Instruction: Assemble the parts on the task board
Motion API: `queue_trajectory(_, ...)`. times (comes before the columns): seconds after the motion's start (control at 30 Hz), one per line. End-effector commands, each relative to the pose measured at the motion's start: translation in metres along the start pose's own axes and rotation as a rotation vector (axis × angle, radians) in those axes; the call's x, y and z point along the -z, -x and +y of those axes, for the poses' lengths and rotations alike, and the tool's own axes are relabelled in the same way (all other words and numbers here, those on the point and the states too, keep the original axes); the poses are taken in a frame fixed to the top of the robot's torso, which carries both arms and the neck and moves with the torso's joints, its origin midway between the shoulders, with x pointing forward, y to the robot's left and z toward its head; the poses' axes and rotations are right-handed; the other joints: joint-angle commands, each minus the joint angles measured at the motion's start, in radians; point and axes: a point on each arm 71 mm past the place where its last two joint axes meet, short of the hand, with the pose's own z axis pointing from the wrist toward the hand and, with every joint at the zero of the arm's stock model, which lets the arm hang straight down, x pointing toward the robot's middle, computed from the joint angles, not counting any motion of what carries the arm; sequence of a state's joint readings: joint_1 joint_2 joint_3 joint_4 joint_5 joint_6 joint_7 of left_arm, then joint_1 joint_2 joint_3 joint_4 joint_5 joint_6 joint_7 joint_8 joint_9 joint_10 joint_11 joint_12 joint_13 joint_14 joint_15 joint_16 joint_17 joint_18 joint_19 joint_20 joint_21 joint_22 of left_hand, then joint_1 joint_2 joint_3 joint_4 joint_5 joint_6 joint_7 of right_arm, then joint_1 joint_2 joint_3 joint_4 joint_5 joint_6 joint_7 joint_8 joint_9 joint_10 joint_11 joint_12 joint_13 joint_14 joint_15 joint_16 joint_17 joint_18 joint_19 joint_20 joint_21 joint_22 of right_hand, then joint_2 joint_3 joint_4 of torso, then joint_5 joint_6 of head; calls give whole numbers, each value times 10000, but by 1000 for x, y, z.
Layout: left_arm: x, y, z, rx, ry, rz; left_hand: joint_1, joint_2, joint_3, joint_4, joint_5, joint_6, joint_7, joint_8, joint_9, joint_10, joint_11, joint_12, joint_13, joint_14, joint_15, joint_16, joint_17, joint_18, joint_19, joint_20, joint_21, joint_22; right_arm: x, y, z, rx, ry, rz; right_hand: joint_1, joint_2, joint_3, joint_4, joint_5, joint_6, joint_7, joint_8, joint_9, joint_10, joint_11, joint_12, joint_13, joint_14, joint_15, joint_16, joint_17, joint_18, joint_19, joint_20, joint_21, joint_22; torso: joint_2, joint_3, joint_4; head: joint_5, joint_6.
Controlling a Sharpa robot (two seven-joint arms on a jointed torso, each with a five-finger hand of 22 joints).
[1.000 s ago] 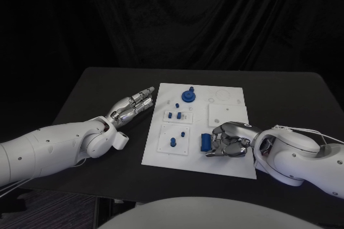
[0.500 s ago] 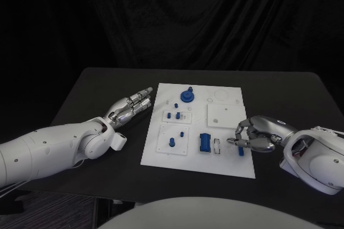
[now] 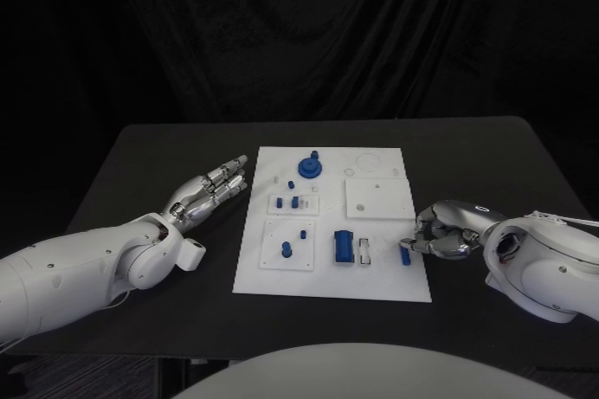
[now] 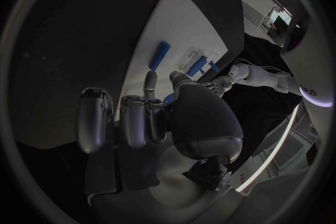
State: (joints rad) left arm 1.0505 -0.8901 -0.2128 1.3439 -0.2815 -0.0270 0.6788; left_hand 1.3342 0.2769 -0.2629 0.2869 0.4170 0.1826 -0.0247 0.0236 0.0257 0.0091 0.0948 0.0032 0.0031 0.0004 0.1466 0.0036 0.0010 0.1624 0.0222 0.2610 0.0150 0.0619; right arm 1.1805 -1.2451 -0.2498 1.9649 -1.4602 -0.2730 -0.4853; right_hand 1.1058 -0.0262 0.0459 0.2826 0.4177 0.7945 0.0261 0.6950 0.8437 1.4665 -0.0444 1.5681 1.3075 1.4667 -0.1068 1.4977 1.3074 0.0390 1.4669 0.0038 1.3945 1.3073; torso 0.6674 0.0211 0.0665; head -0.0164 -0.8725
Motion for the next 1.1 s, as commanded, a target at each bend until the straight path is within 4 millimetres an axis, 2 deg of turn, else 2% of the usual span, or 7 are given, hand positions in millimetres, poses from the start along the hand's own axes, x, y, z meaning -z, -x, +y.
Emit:
queue_trajectory(0.03,0,-2,-4,45,-683,68,78,-5,56,-21,51,14,54,35,9,-19,63,-9,-8,-4,70,-36,-10,170,-8,89,20,11,-1,-5,-2,634,-564,363,42,43,51,9,42,102,11,-71,-21,1043,20,27,2633,727,55,-45,923,38,373,70,8,2074,8,7,-2,-188,-2)
queue_trajectory(0.37,0,-1,-5,34,-744,53,81,-6,57,-23,54,13,52,35,9,-20,66,-10,-8,-4,65,-36,-10,170,-8,90,20,9,-6,-11,7,639,-384,447,63,85,99,3,80,230,-21,-102,-71,1043,-7,27,2633,717,35,-72,862,36,379,56,22,2077,-5,7,5,-341,-2)
queue_trajectory(0.5,0,-1,-6,-19,-962,-10,84,-30,47,-22,52,64,42,44,16,-7,60,-6,-4,-4,13,-36,-10,172,-15,66,15,-12,-8,-14,9,656,-392,498,93,36,138,-13,16,348,-20,-375,-282,1043,-16,27,2633,707,17,-103,794,41,370,34,4,2069,-15,-3,5,-341,-2)
queue_trajectory(0.63,1,-1,-10,-192,-1397,-206,-170,-212,-200,64,22,554,93,101,59,226,-549,45,47,-4,-742,-36,-10,191,-19,-509,13,-42,-10,-17,8,762,-510,693,136,2,172,-36,-31,415,4,-624,-466,1043,1,27,2633,702,27,-122,751,43,363,35,-10,2064,-14,-12,3,-334,-2)
queue_trajectory(0.7,2,-3,-12,-234,-1599,-259,-227,-314,-286,56,-29,674,98,107,68,261,-649,50,52,-4,-988,-36,-10,192,-46,-718,-7,-103,-10,-18,7,834,-600,817,148,-31,181,-45,-53,438,29,-782,-580,1043,23,27,2633,695,40,-139,713,46,356,43,-26,2058,-16,-19,4,-343,-2)
queue_trajectory(0.97,4,-11,-18,-150,-1956,-211,-151,-366,-289,47,87,744,5,97,67,238,-378,42,46,-4,-911,-36,-10,182,-54,-775,-13,-123,-11,-23,5,1292,-825,1139,177,-63,203,-70,-197,530,89,-1137,-849,1043,75,27,2633,664,84,-216,551,71,310,79,-135,2022,-5,-13,18,-299,-2)
queue_trajectory(1.1,5,-12,-18,-99,-1924,-173,-77,-349,-253,40,154,694,14,83,59,218,-308,38,42,-4,-835,-36,-10,176,-52,-712,-11,-123,-13,-24,5,1455,-895,1235,400,-69,348,-221,228,639,107,-1414,-1064,1043,93,27,2633,647,102,-265,459,83,286,103,-191,2005,-9,-5,19,-275,-2)
